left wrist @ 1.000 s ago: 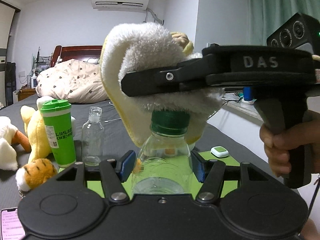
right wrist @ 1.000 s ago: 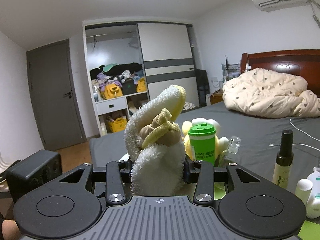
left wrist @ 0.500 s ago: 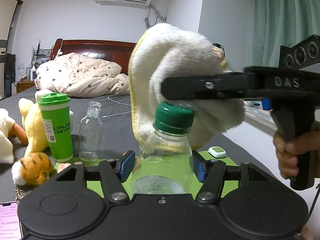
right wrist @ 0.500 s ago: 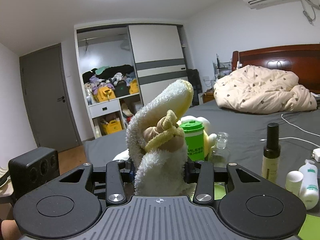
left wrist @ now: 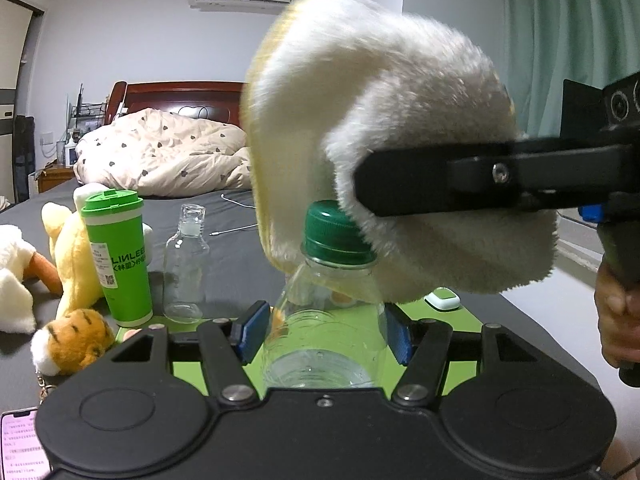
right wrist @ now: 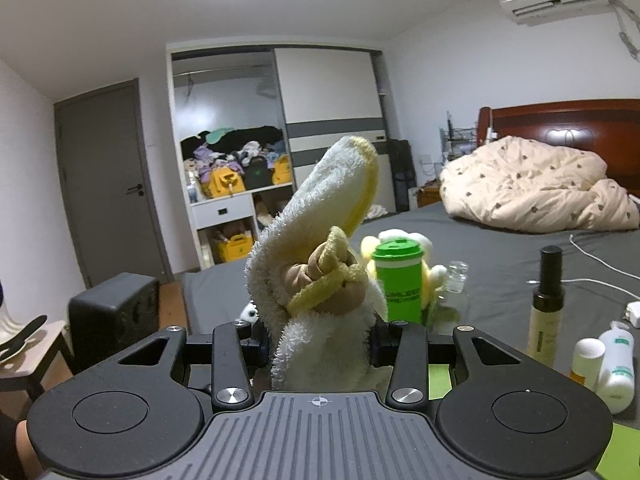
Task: Clean container
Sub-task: 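Rub the towel over the green cap with the right gripper while the left gripper holds the bottle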
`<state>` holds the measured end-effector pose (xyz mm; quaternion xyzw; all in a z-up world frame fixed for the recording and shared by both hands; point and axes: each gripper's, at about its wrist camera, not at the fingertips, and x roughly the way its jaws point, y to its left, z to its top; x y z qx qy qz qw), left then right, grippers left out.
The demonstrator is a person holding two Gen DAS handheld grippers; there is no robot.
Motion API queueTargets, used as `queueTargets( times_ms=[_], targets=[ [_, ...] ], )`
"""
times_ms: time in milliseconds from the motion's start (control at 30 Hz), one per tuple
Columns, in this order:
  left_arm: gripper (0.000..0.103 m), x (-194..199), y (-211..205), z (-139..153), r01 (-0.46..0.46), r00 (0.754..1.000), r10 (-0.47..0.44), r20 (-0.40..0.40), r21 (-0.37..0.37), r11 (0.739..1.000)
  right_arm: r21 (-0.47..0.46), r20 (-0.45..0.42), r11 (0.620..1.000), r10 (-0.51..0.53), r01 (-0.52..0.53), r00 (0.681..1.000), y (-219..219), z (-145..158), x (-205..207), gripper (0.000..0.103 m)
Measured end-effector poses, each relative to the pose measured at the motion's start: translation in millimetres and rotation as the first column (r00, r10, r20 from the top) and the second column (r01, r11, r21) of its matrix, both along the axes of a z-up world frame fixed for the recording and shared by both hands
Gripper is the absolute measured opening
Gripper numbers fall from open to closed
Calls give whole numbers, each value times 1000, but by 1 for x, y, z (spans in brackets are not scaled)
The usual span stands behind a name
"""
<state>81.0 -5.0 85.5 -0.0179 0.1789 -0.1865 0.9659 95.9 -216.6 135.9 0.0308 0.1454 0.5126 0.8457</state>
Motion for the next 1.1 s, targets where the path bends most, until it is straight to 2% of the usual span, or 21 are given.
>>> queueTargets(
  times_ms=[333, 700, 1100],
  targets=[
    [59, -2, -4, -1, -5, 1000, 5, 12, 29, 1000, -16, 21, 999, 48, -48, 999, 28, 1, -3, 42],
    [59, -2, -6, -1, -7, 1000, 6, 14, 30, 1000, -27, 30, 999, 25, -25, 999, 47, 0, 19, 42],
    [59, -3, -5, -1, -4, 1000, 4, 10, 18, 1000, 15, -15, 1000, -19, 19, 1000, 41, -3, 42, 42]
  ],
)
